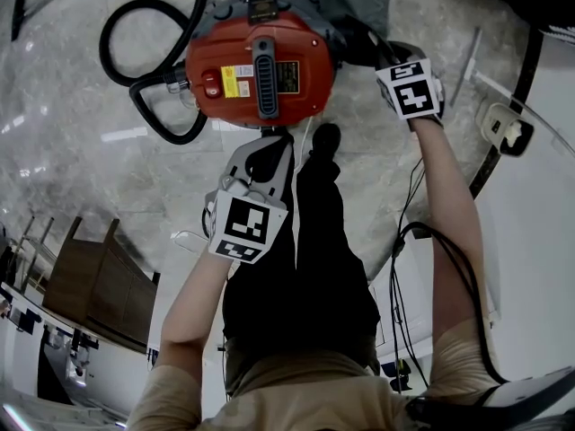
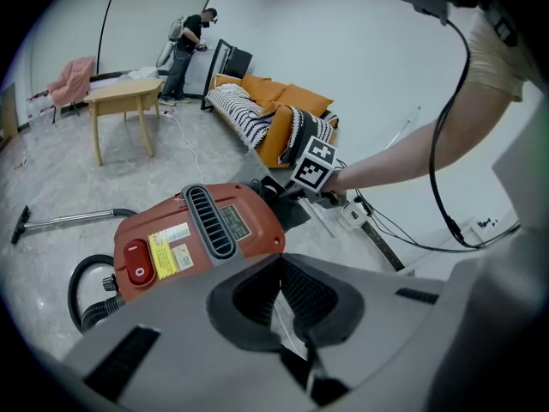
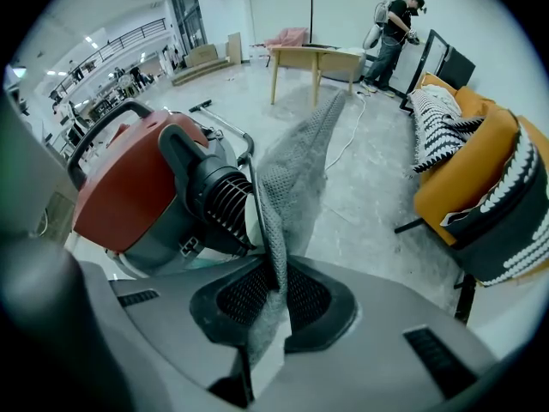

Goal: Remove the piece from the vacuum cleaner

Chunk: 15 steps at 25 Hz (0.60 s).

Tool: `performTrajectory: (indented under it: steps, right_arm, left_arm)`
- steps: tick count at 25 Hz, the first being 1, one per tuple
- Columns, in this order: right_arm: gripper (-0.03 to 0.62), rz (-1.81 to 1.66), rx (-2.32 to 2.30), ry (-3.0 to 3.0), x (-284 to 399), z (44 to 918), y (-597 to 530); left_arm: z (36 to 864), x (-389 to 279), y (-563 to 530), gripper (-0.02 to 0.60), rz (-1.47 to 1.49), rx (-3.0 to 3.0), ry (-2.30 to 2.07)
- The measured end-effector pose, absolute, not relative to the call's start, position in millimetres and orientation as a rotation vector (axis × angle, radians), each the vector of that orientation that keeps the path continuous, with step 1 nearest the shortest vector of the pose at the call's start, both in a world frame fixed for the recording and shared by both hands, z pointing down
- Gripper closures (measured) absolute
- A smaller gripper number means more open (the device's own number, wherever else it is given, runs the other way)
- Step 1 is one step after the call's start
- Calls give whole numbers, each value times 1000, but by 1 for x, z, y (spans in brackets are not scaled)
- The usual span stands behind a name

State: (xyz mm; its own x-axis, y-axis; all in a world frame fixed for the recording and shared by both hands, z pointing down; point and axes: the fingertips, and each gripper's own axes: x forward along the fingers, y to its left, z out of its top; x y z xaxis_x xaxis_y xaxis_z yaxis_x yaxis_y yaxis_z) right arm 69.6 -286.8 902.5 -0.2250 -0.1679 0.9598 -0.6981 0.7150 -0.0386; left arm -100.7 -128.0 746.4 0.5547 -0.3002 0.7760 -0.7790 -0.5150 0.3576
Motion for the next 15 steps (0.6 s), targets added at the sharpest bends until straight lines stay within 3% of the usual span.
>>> performTrajectory:
  steps: [9, 15]
  right_arm:
    - [557, 557, 718, -1750, 77, 902, -294]
    - [565, 601, 794, -1632, 121, 908, -288]
  left_arm:
    - [744, -99, -124, 578, 855, 2084, -878]
    - [744, -89, -117, 578, 848, 2088, -858]
